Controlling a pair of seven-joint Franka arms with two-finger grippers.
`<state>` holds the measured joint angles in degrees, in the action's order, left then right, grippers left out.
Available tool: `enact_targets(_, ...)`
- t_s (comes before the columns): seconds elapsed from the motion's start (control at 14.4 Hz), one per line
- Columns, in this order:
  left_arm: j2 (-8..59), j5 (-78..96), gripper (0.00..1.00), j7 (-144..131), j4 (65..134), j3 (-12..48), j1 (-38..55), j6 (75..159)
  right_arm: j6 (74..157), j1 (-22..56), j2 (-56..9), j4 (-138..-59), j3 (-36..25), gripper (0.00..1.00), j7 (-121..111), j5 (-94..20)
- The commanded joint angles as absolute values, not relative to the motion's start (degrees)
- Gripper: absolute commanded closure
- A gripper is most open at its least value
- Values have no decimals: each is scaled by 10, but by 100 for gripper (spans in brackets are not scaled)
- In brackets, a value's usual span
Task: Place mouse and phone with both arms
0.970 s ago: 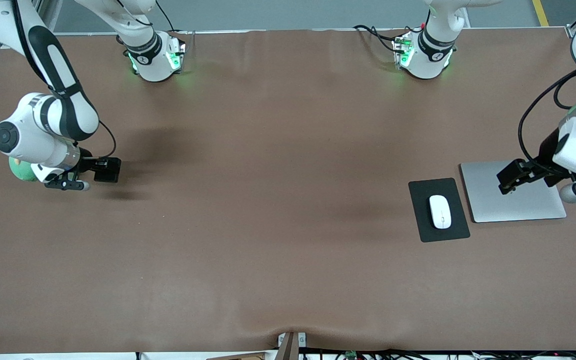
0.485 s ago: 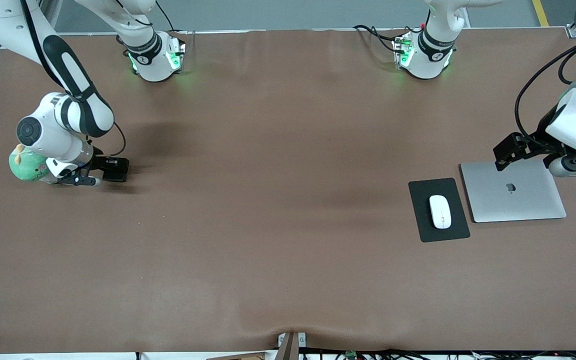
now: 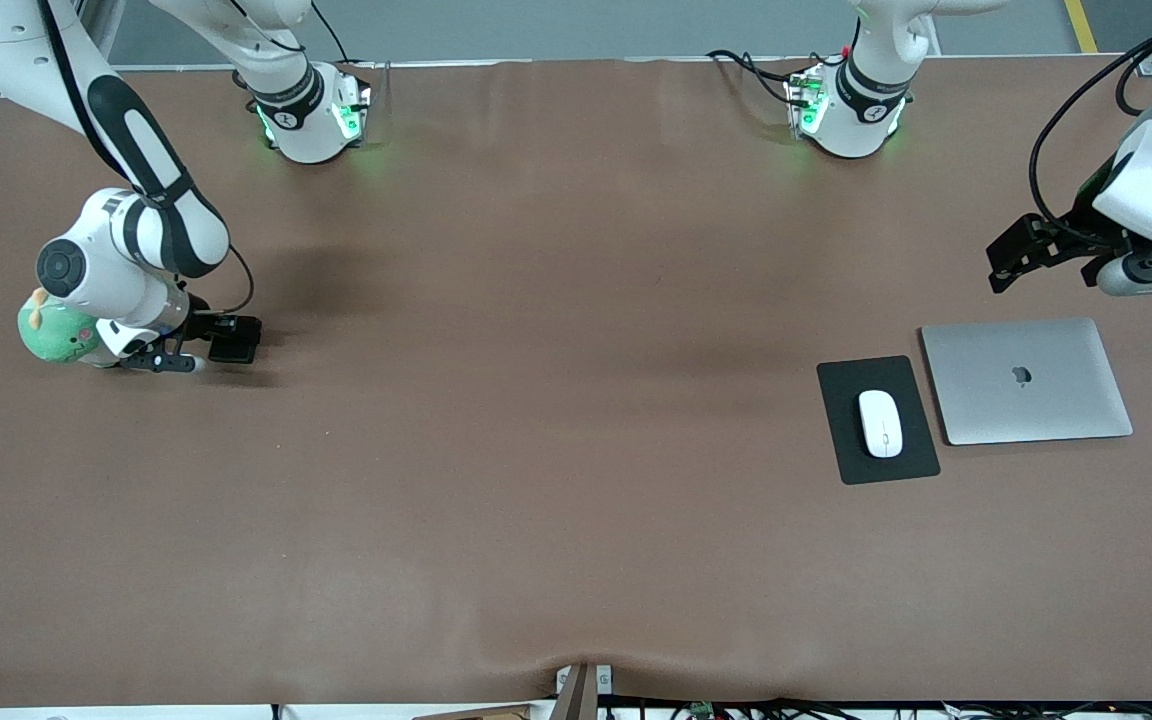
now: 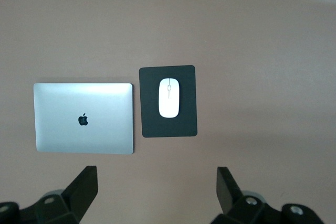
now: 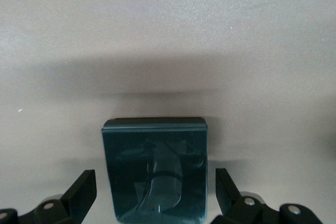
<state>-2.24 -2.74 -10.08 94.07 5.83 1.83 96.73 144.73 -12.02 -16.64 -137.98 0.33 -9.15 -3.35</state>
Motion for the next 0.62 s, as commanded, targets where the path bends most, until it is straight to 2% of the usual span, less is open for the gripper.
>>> enact_targets(0.0,-24,-11,0,-89,947,57,14,974,1342,-121,-155,-1311,8,0,-95,-32)
enact_targets(0.35,11,-1,0,-97,904,57,24,974,1122,-111,-153,-1148,11,0,-97,-33)
enact_targets(0.55,4,-2,0,-96,903,57,20,969,1060,-108,-156,-1086,19,0,-102,-33)
